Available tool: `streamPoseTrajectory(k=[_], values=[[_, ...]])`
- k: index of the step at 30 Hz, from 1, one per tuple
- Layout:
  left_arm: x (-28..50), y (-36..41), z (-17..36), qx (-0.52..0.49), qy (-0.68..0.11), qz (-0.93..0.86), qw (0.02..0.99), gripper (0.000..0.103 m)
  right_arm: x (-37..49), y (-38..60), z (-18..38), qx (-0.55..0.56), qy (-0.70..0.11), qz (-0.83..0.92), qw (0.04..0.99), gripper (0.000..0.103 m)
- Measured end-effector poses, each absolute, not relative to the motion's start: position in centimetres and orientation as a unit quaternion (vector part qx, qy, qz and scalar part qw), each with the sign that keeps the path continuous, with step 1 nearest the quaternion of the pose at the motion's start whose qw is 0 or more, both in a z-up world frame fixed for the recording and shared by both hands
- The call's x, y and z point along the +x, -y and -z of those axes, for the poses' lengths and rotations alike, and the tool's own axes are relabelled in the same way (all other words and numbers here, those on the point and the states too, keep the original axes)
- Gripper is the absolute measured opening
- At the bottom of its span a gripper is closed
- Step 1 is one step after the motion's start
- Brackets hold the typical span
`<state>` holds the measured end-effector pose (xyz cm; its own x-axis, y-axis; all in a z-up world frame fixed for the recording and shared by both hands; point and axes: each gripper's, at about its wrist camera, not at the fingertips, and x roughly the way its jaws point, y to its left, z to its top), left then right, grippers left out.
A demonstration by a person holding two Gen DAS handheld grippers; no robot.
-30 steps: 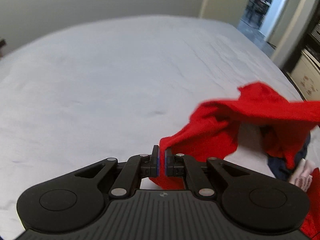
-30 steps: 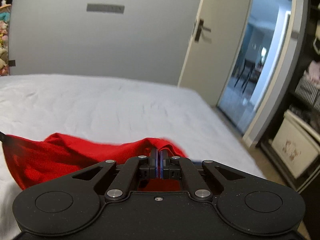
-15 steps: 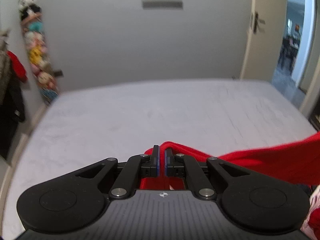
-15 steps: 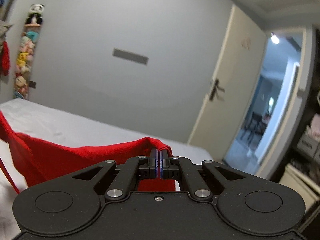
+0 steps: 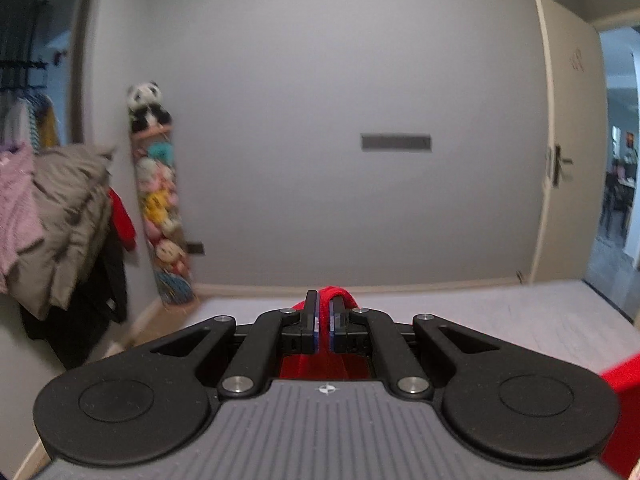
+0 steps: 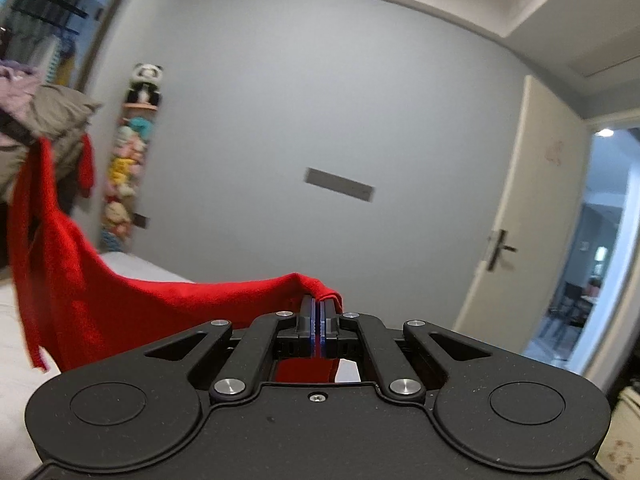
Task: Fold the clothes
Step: 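Lift the red sweater with both grippers and shake it out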
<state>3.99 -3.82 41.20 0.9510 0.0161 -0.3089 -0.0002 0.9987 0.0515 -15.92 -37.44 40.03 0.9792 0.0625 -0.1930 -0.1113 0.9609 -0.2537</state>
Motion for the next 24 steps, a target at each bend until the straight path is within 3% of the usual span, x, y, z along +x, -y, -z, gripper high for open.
streamPoseTrajectory(k=[5,15,24], values=[[3.8,2.7,-41.5,0.023,-0.154,-0.007,0.988,0.003,-15.7,35.6,-40.3,-0.132,-0.102,-0.067,0.984,0.001],[10.3,2.9,-30.4,0.026,-0.276,-0.017,0.961,0.003,-10.5,36.3,-32.6,-0.119,-0.192,-0.042,0.973,0.001],[15.1,2.9,-24.5,0.035,-0.316,-0.028,0.948,0.003,-1.6,37.9,-27.3,-0.097,-0.224,-0.011,0.97,0.001]])
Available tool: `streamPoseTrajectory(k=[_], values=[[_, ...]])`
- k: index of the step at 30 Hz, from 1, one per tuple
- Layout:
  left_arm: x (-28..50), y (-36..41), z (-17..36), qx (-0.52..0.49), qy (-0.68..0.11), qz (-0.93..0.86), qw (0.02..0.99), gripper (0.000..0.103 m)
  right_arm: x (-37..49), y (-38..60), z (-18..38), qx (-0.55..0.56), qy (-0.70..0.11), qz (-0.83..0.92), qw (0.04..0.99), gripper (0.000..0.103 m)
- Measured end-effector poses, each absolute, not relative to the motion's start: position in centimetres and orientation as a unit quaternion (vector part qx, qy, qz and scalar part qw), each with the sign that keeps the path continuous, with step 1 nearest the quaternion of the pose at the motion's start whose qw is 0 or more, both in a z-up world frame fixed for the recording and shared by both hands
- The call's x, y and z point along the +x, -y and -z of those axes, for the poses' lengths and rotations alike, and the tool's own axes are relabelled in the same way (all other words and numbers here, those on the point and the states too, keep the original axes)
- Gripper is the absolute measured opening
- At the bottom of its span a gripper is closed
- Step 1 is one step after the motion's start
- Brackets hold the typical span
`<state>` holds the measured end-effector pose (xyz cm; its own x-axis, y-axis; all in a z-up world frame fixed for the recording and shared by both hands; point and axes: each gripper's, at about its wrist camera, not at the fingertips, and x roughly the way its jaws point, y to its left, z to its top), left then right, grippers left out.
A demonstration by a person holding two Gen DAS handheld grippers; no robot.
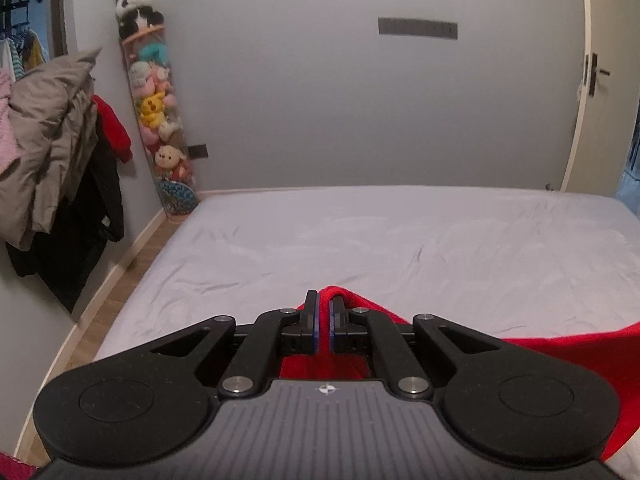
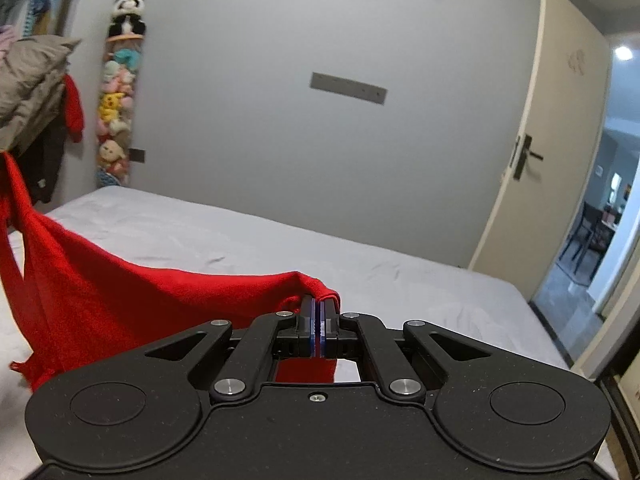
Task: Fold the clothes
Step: 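Lift the red sweater with both grippers and shake it out, then lay the red sweater flat on the bed and open both grippers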
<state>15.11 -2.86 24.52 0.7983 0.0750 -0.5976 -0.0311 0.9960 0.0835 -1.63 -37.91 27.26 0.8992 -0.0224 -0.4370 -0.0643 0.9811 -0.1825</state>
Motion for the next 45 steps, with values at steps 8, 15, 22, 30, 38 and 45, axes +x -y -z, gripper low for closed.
streamPoseTrajectory(k=[8,15,22,30,38,45], values=[[21.6,4.4,-22.1,0.045,-0.304,-0.04,0.951,0.003,6.5,37.7,-23.5,-0.111,-0.241,-0.002,0.964,0.001],[28.1,5.7,-20.2,0.087,-0.303,-0.053,0.947,0.004,14.6,37.8,-19.7,-0.127,-0.264,0.011,0.956,0.001],[33.6,7.1,-15.0,0.119,-0.333,-0.055,0.934,0.004,22.6,38.5,-14.7,-0.096,-0.305,0.017,0.947,0.001],[37.3,8.3,-9.0,0.13,-0.379,-0.04,0.915,0.009,27.9,39.1,-8.1,-0.067,-0.363,0.026,0.929,0.002],[35.8,7.9,-7.8,0.132,-0.395,-0.012,0.909,0.033,28.1,39.5,-6.5,-0.038,-0.389,0.01,0.921,0.036],[30.9,4.6,-7.8,0.13,-0.401,0.0,0.907,0.041,23.9,40.3,-7.4,-0.027,-0.409,0.003,0.912,0.041]])
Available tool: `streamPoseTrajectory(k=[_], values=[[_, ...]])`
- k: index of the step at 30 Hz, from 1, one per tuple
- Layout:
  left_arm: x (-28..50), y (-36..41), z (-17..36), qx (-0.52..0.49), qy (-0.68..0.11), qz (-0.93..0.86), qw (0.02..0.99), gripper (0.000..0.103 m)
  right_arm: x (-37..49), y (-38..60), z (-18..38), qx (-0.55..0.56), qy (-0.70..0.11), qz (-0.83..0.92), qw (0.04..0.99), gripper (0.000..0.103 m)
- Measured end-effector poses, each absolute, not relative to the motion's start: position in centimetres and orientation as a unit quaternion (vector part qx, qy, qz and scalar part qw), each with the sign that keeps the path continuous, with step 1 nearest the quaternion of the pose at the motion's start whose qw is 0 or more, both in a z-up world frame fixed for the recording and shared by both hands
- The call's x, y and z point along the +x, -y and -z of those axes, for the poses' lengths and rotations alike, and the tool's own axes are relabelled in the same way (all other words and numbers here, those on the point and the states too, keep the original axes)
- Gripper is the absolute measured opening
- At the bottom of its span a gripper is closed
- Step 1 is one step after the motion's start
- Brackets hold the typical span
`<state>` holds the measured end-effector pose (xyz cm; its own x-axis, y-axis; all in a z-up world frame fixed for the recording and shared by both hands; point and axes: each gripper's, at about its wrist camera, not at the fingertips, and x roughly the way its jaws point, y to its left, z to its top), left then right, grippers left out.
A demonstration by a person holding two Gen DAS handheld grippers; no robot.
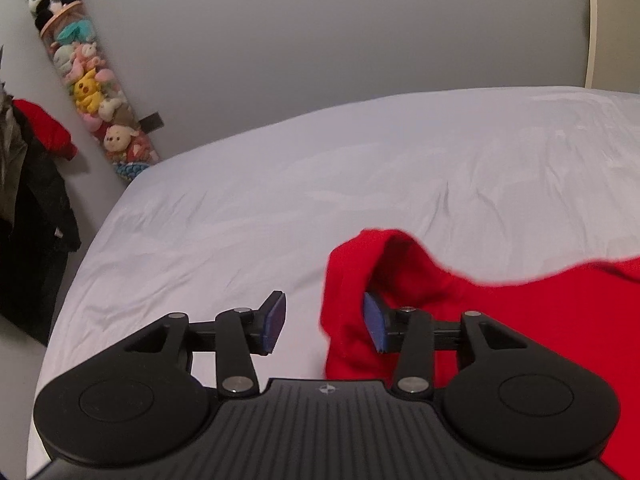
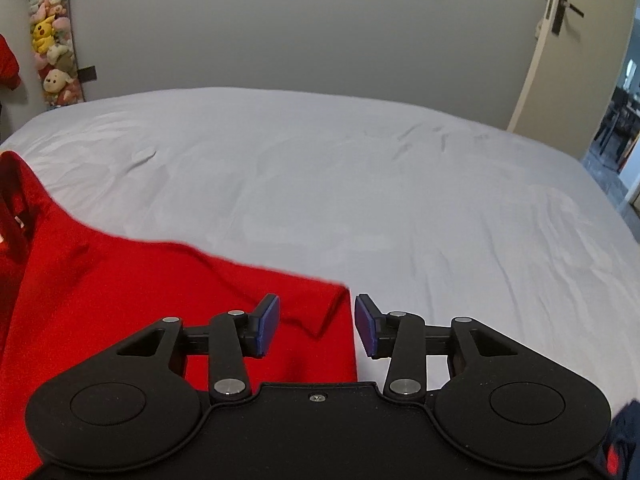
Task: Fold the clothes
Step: 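Lay the red sweater flat on the bed and open both grippers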
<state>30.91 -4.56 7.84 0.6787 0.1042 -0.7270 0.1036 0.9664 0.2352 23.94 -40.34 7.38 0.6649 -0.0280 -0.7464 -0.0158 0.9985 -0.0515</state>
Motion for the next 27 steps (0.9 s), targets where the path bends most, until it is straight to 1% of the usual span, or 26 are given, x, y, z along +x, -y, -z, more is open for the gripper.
streamPoseTrajectory(k=[5,10,16,20,27], values=[[26.1,2.0,-8.1,0.136,-0.412,0.005,0.901,0.042,19.6,41.4,-7.9,-0.031,-0.428,0.002,0.903,0.043],[21.4,-0.3,-8.1,0.117,-0.433,0.022,0.894,0.042,13.7,42.9,-8.6,-0.029,-0.443,0.0,0.896,0.043],[15.1,-1.0,-6.5,0.125,-0.457,0.051,0.879,0.042,6.8,43.7,-8.1,-0.058,-0.47,-0.037,0.88,0.043],[12.3,-2.1,-4.7,0.089,-0.479,0.049,0.872,0.042,3.7,44.1,-7.1,-0.062,-0.489,-0.052,0.868,0.043],[10.8,-4.5,-3.4,0.028,-0.476,0.02,0.879,0.042,-0.2,43.8,-3.7,-0.084,-0.509,-0.096,0.851,0.042]])
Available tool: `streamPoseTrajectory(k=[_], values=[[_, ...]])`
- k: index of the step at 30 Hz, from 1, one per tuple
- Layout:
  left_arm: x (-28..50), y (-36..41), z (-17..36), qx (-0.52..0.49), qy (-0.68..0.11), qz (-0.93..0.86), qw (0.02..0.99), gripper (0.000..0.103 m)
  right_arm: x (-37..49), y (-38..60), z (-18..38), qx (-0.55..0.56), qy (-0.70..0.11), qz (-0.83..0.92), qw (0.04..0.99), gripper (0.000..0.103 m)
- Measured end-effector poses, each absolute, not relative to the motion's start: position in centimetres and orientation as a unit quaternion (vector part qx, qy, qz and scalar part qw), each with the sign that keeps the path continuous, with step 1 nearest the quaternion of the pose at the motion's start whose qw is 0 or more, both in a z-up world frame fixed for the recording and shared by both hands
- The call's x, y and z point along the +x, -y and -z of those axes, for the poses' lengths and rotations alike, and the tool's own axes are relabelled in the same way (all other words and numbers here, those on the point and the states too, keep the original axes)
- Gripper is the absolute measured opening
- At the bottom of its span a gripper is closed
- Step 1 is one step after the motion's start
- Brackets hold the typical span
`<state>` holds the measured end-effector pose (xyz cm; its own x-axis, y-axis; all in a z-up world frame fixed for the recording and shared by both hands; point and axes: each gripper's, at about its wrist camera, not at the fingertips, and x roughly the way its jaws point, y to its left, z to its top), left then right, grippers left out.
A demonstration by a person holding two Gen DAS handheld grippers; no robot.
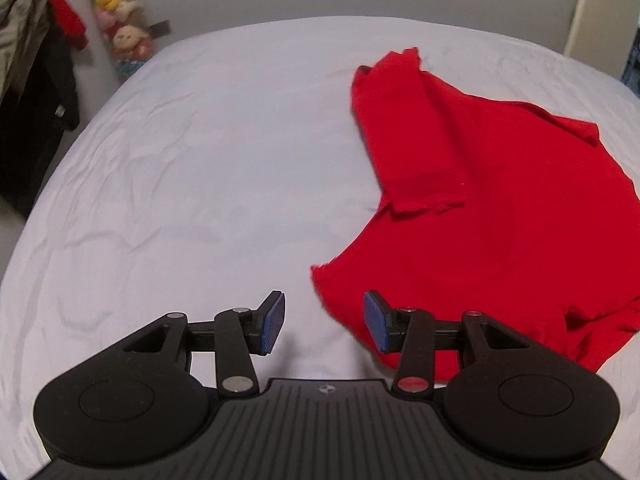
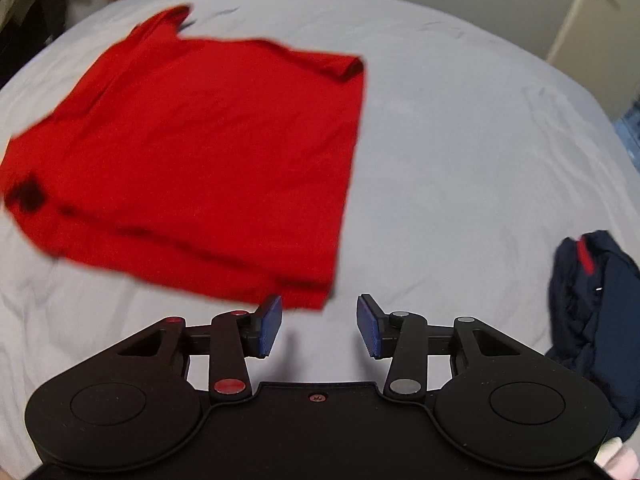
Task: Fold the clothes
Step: 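Lay the red sweater flat on the bed and open both grippers, then grasp the sweater hem with the left gripper while the right grasps a sleeve cuff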
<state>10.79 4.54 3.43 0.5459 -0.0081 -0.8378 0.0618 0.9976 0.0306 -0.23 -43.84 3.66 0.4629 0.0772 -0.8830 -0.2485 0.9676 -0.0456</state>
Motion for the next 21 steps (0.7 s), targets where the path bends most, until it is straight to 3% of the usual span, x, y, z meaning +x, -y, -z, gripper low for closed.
streamPoseTrajectory(k=[15,18,19,21], values=[[13.5,-6.5,-0.4,-0.078,-0.508,0.0,0.858,0.042,3.3,44.8,1.2,-0.013,-0.515,-0.112,0.85,0.041],[14.4,-6.5,0.8,-0.095,-0.527,-0.001,0.845,0.042,3.6,44.8,1.7,0.008,-0.512,-0.112,0.852,0.023],[14.5,-6.5,1.0,-0.099,-0.53,-0.001,0.842,0.042,3.6,44.8,1.7,0.01,-0.512,-0.114,0.851,0.011],[14.5,-6.3,1.6,-0.111,-0.534,0.0,0.838,0.042,3.7,44.5,1.6,0.009,-0.514,-0.121,0.849,0.006]])
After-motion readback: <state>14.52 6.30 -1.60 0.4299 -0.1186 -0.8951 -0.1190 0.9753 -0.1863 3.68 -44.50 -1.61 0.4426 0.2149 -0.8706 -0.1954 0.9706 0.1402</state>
